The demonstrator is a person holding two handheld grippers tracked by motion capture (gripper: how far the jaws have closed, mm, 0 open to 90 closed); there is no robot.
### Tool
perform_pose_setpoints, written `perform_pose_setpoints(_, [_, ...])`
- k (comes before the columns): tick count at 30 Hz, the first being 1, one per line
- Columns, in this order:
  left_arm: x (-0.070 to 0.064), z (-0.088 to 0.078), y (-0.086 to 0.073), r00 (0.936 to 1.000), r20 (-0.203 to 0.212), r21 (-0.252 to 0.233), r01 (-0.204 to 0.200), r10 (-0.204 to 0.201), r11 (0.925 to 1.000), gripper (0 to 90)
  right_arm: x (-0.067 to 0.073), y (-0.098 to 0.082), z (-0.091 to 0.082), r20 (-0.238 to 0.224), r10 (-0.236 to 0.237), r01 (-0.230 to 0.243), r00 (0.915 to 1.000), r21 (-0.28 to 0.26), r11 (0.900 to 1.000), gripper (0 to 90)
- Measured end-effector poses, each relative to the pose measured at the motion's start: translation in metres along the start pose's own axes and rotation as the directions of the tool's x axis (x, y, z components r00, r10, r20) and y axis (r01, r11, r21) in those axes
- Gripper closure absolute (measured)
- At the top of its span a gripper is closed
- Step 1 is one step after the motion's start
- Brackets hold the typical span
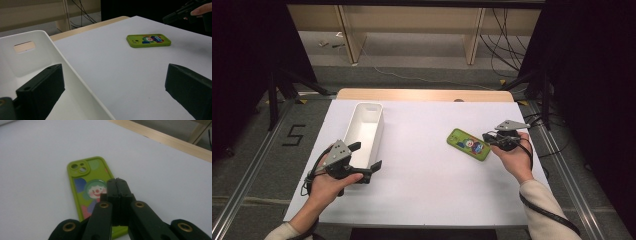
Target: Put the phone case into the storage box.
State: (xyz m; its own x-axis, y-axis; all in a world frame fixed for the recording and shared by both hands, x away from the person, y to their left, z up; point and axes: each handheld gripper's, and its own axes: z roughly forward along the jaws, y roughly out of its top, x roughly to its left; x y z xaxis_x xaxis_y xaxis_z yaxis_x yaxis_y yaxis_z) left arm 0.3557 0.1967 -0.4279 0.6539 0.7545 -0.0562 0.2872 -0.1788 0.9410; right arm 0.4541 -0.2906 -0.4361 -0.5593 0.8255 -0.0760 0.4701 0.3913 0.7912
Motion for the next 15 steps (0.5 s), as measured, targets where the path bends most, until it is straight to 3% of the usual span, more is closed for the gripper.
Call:
perform_pose_setpoints(1, [0.000,0.000,0.000,1.0000,0.000,0.001,0.000,0.000,1.0000,1.8,-0.004,-0.002,0.003,0.024,-0.004,0.003,0.9997,0.023,1.000,90.0])
perform_pose_setpoints(15, [0.002,0.001,-0.001,1.0000,-0.002,0.002,0.007,-0.007,1.0000,2.2,-0.023,-0.008,0.025,0.080,-0.013,0.004,0.9967,0.112,0.994,90.0])
